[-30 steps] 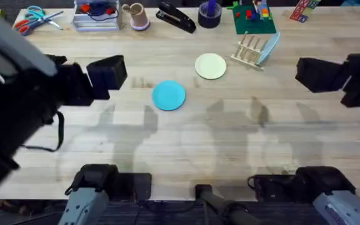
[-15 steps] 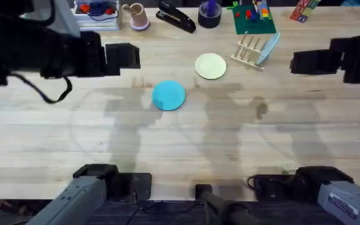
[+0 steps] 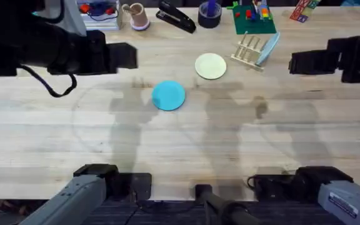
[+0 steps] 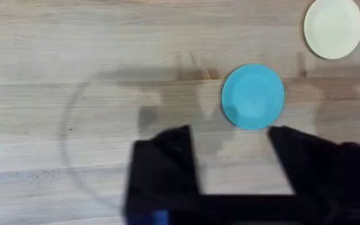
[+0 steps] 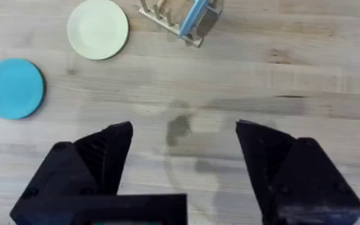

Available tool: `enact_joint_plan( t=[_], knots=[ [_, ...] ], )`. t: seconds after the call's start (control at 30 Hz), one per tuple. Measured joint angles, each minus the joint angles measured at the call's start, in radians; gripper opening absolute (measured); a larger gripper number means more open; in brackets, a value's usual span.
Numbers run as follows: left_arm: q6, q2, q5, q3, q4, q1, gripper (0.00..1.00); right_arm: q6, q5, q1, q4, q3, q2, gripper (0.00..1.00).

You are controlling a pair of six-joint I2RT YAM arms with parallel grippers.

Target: Pick up the plates from the table one by one and place each into a slot on the dish rack.

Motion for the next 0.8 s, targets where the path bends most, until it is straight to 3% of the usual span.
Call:
enact_joint_plan(
  t=[0.13,0.17,0.3,0.43,0.63,0.8],
  knots=[
    [-0.001,0.000,0.003,0.000,-0.004,0.000,0.134,0.005,0.000,0.000,0.000,0.000,0.000,0.995],
    [0.000,0.000,0.006,0.000,-0.004,0.000,0.065,0.008,0.000,0.000,0.000,0.000,0.000,0.995],
    [0.030,0.000,0.093,0.000,-0.004,0.011,0.042,0.016,0.000,0.000,0.000,0.001,0.000,0.995],
    [0.093,0.015,0.237,0.001,-0.009,0.075,0.042,0.019,0.000,0.000,-0.005,0.002,0.000,0.995],
    [0.236,0.132,0.503,0.001,-0.012,0.193,0.042,0.023,0.000,0.000,-0.027,0.002,0.000,0.992],
    [0.351,0.255,0.639,0.001,-0.051,0.222,0.042,0.023,0.000,0.000,-0.027,0.002,0.000,0.994]
  ],
)
